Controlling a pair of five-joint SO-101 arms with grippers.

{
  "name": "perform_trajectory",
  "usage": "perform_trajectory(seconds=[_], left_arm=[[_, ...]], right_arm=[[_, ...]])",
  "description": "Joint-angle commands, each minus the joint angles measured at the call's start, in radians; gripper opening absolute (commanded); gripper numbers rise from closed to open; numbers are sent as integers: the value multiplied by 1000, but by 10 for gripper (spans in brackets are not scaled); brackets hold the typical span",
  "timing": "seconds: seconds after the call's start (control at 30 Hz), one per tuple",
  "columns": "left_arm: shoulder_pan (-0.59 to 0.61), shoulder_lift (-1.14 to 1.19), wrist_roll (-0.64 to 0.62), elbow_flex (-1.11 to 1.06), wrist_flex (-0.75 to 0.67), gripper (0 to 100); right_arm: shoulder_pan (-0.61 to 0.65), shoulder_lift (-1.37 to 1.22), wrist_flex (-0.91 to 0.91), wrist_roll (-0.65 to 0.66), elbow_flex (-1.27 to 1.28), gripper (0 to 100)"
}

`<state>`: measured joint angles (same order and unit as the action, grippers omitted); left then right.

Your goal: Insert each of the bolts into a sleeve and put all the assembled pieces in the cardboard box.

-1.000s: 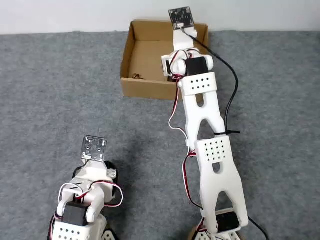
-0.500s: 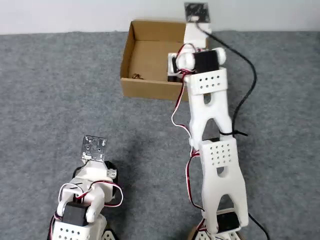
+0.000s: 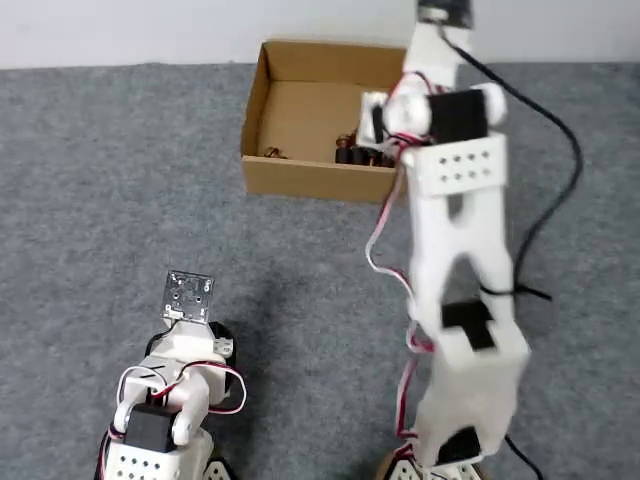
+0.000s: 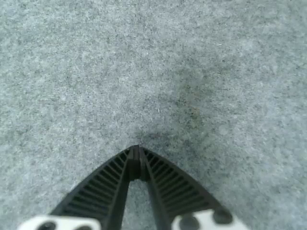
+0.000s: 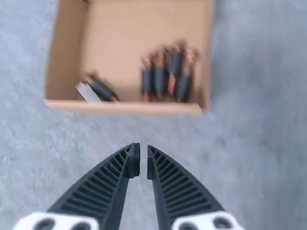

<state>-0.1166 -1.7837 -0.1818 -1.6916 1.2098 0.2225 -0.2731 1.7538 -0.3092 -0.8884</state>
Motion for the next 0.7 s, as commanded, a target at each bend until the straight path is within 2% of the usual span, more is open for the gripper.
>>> perform_trajectory(seconds=[0.0,0.17,0.33,0.67], left_arm=[[6,0,3,7,3,6],[6,0,3,7,3,6],[6,0,3,7,3,6],[6,0,3,7,3,6]], right_arm=[[-58,288,38,-26,295,8],[-205,578,-33,23,635,8],[-309,843,-220,107,1023,8],[-329,1353,-591,183,1789,8]])
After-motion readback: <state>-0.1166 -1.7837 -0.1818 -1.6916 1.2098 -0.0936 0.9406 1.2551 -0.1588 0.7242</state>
